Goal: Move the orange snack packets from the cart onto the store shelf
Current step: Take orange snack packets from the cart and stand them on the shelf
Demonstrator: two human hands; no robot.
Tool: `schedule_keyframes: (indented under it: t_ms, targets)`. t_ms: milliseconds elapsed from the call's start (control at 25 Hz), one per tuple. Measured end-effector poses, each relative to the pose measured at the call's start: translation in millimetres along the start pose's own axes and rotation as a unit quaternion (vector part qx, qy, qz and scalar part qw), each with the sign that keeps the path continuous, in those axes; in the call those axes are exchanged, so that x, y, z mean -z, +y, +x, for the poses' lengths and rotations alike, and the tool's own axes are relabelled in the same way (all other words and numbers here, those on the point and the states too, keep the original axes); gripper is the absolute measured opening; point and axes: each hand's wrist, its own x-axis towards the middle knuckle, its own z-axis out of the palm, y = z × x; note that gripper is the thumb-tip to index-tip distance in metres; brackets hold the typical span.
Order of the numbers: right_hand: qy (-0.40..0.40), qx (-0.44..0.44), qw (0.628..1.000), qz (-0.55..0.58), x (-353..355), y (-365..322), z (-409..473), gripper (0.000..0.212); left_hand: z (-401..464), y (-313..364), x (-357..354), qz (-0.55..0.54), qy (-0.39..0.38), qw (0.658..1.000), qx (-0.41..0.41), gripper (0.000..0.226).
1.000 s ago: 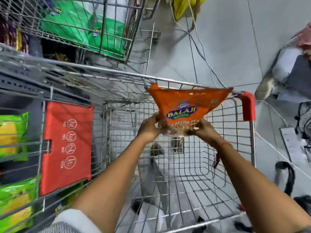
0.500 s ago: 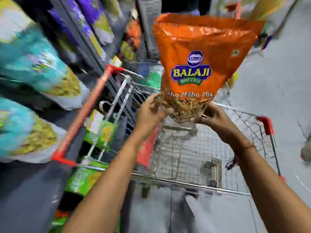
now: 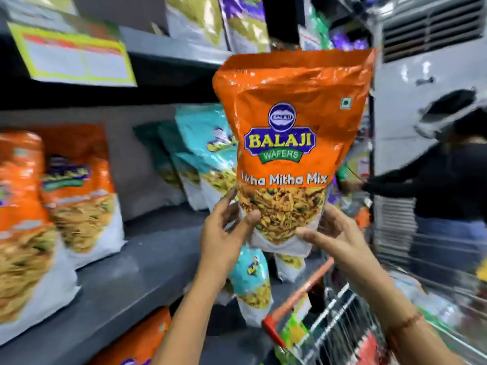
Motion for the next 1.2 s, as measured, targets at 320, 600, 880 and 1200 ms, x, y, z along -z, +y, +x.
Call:
schedule_keyframes:
  t_ms: [320, 600, 880, 1200]
  targets:
    - [-0.076, 0.008, 0.997, -0.003, -94, 26, 62, 0.036, 12, -1, 90, 0.079, 0.062, 0.994, 0.041, 0.028]
    - [-0.124, -0.029, 0.992, -0.002, -110, 57, 91, 0.049, 37, -35, 101, 0.127, 0.079, 0.982, 0.114, 0.033]
    - [-0.155, -0.029, 0.987, -0.018, -113, 66, 113, 0.032, 49, -47, 103, 0.131, 0.112, 0.972, 0.158, 0.038]
    - [-0.146, -0.026, 0.988, -0.030, -116, 71, 114, 0.050, 44, -42, 101, 0.127, 0.112, 0.972, 0.160, 0.038]
